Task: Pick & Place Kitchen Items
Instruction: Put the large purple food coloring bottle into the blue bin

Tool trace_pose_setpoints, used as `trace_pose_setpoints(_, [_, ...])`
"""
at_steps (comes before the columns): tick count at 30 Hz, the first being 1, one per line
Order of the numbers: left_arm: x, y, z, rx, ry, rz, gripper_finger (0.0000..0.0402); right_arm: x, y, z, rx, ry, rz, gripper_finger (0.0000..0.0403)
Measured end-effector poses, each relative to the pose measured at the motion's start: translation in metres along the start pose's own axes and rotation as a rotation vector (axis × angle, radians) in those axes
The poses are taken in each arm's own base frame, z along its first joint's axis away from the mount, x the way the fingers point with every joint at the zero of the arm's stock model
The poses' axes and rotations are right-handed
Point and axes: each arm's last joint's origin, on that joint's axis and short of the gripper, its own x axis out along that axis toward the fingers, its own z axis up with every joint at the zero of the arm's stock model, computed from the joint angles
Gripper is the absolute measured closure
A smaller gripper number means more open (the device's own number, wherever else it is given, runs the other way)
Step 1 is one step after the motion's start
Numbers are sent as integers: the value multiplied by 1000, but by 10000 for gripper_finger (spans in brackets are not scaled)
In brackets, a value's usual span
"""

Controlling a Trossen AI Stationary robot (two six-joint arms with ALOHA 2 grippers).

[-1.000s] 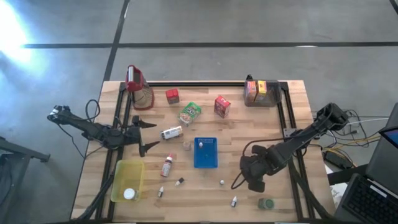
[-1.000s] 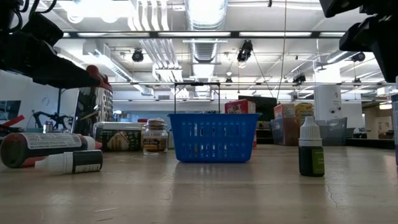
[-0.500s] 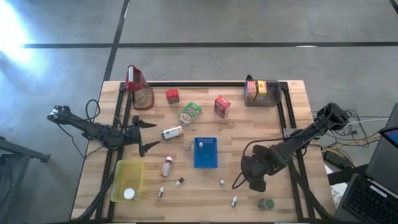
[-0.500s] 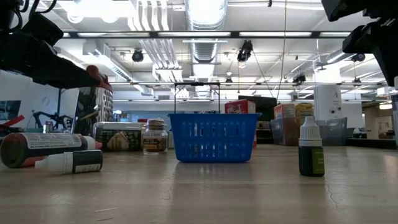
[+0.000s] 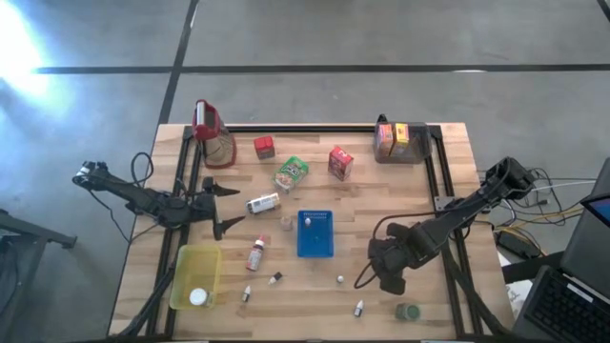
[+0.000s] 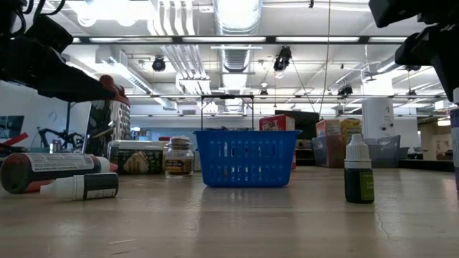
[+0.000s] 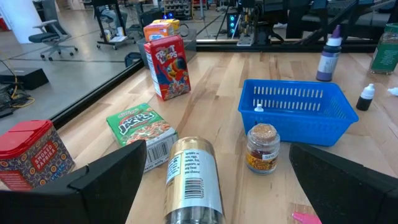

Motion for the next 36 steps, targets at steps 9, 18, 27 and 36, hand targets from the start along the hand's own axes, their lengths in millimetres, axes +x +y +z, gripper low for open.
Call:
trace_pose_setpoints(9, [0,0,0,0,0,0,2,0,0,0,-1,-5,4,275])
trace_pose_setpoints(18, [0,0,0,0,0,0,2,3,-2,-1,1,4,-8,248])
trace_pose_setpoints(27, [0,0,0,0,0,0,2,8,-4,-4,0,15,-20,231])
trace_pose_setpoints(36, [0,0,0,0,0,0,2,8,-4,-4,-3,13,-18,290])
